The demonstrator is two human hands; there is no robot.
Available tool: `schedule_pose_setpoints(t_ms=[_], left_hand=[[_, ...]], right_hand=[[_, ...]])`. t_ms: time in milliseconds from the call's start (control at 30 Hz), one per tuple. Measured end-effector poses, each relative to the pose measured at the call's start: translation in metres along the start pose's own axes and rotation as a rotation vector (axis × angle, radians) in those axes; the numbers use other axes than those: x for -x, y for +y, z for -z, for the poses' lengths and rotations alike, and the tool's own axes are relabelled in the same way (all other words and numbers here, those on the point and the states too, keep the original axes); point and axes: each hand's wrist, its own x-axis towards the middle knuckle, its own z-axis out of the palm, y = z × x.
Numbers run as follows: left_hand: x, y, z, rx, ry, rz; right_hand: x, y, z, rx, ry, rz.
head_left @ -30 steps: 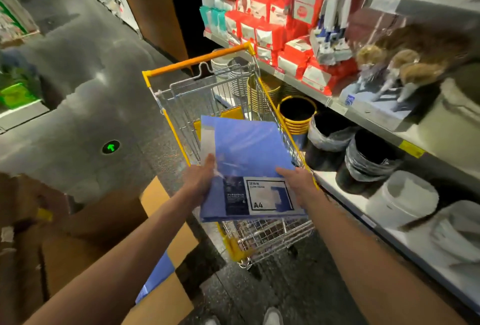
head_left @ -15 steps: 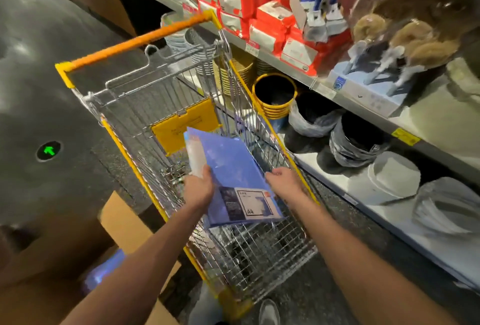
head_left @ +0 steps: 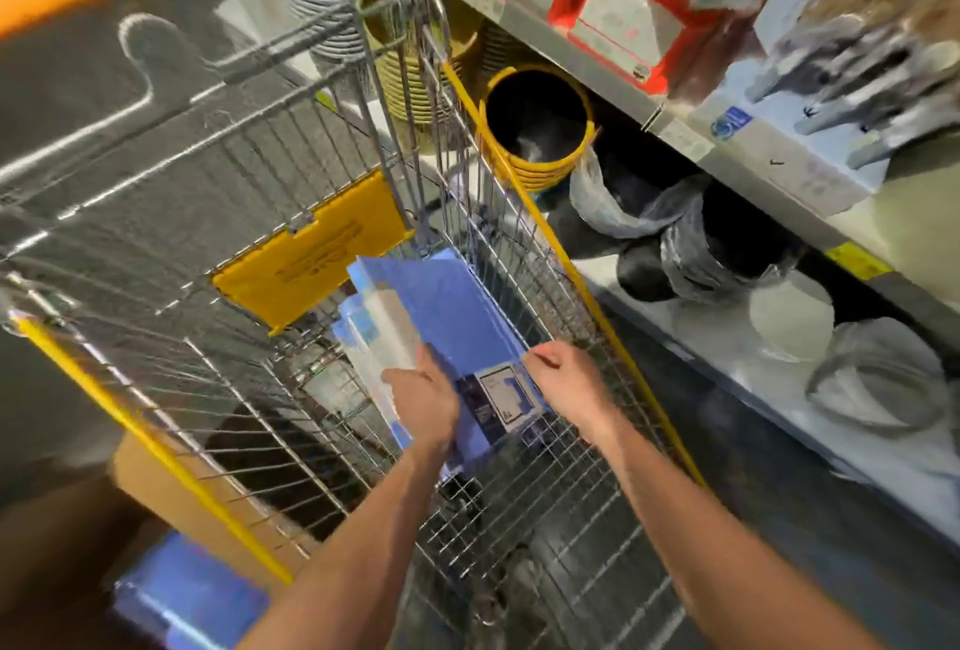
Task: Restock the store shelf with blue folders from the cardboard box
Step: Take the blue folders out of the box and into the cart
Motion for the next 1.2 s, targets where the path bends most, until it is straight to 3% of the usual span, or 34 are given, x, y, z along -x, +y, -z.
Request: schedule_pose_setpoints(t_ms=[100,233,367,500,567,733,900,1200], left_hand=[[-0.015,0.005,-0.016,-0.058,-0.043,0.040],[-0.028,-0.008,-0.028,-0.154,-0.098,-0.045],[-0.045,-0.030,-0.016,-0.506,-0.321,-0.173],[-0.050,-0.021,0.007,-0.918,-0.401,-0.380],[-0.047,-0.007,0.018,-0.988,-0.417,-0.413],[-0.029,0.015,0.035,-0.743,-0.392,-0.497],[0.023,0.023,0.065,-0.471,-0.234,-0.656],[0.156,-0.044,0.135,-0.261,0.067,-0.743]], right_hand=[[-0.012,0.001,-0.003,0.044,0.004,-0.033],[-0.019,0.008,-0.010,0.033,0.007,-0.076],[-0.015,0.011,-0.009,0.027,-0.006,-0.113],[-0.007,0.006,-0.004,0.093,-0.023,-0.102],[0.000,0.002,-0.003,0.126,-0.036,-0.070],[0.021,-0.006,-0.001,0.074,-0.046,-0.009],[0.053,-0.007,0.001,0.115,-0.013,0.115],[0.157,0.019,0.000,0.145,-0.094,0.452]])
